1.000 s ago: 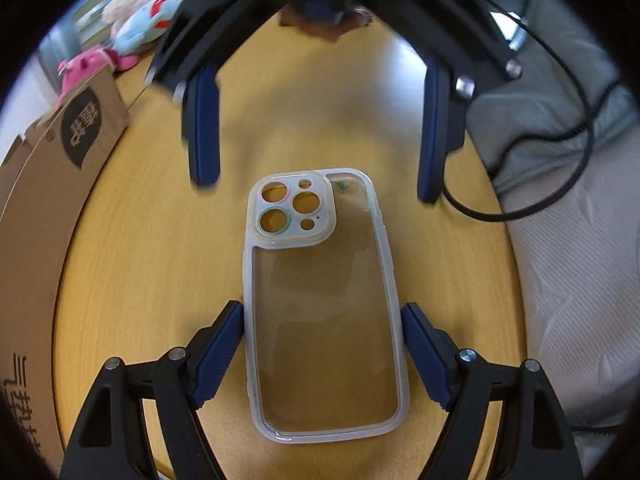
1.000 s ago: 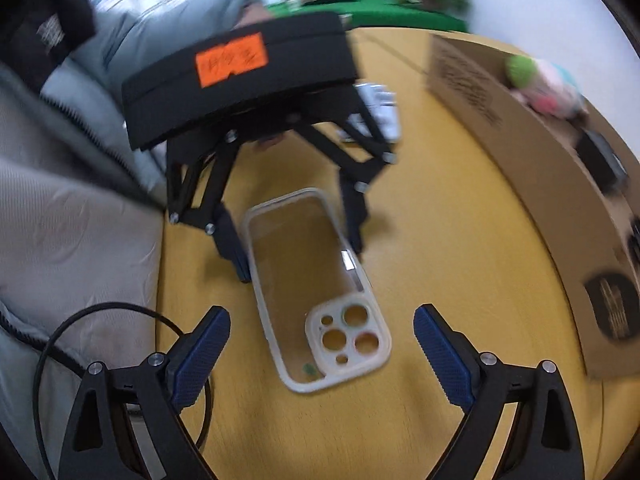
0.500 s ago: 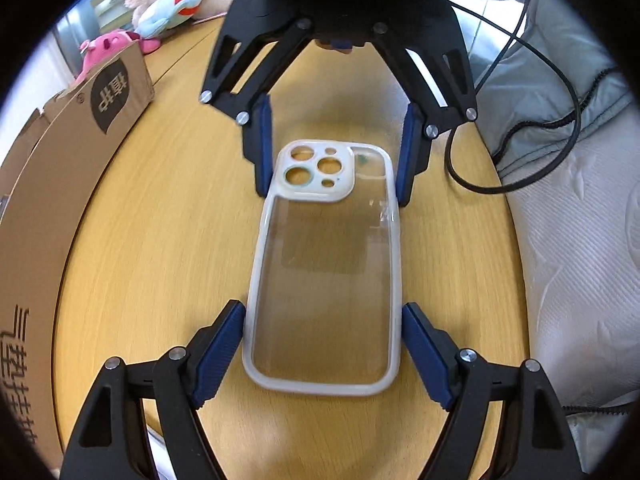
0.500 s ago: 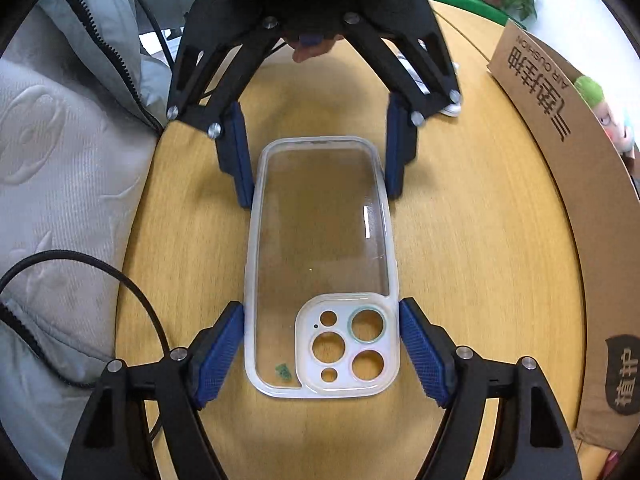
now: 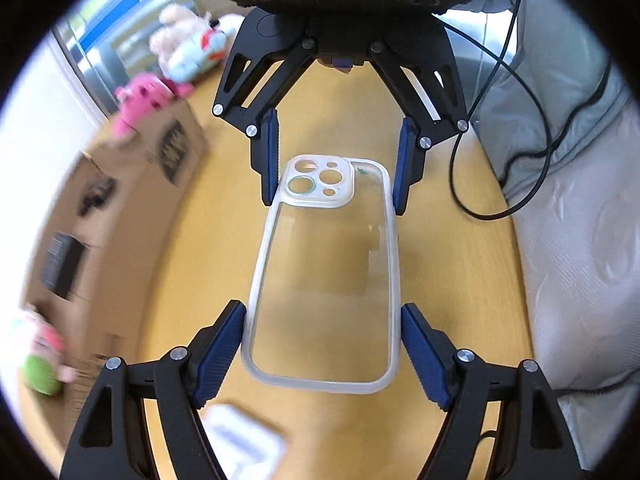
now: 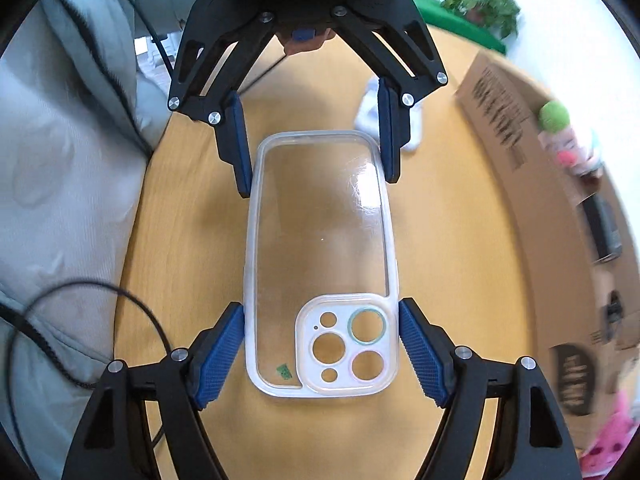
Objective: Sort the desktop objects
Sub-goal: 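Lift the phone case with both grippers and carry it into the box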
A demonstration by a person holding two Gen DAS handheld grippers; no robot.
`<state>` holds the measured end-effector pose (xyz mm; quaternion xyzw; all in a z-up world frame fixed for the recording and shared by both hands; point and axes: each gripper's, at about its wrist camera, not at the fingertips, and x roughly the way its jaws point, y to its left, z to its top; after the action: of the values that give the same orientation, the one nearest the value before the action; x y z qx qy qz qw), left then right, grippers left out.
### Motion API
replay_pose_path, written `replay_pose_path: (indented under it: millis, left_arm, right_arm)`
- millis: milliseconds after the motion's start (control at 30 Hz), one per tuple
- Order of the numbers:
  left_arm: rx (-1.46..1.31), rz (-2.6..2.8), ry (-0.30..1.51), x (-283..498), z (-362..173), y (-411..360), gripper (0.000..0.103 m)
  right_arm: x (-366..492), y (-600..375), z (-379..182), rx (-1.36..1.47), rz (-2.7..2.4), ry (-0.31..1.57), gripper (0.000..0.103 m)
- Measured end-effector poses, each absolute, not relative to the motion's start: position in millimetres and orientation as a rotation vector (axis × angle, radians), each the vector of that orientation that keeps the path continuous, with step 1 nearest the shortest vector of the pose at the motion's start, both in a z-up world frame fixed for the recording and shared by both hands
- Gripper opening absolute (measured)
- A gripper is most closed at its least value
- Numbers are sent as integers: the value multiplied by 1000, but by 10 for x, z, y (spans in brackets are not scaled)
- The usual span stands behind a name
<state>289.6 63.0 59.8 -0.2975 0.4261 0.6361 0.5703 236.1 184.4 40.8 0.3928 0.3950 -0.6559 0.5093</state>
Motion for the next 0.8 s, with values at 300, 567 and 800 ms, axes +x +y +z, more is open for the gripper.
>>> replay_pose_path:
  millis: [300, 567, 800]
  left_arm:
    - [-453, 1575, 1174, 2106, 1553, 153, 78]
    - [-427, 1637, 1236, 1114, 1810, 314, 78]
    - [-559, 1613, 1224, 448, 1549, 211, 78]
  right_arm:
    - [2192, 1451, 1411, 710, -1728, 1129, 75]
    - [1524, 1301, 1991, 604, -1757, 1219, 75]
    - [853, 1137, 1764, 652, -1728, 1212, 75]
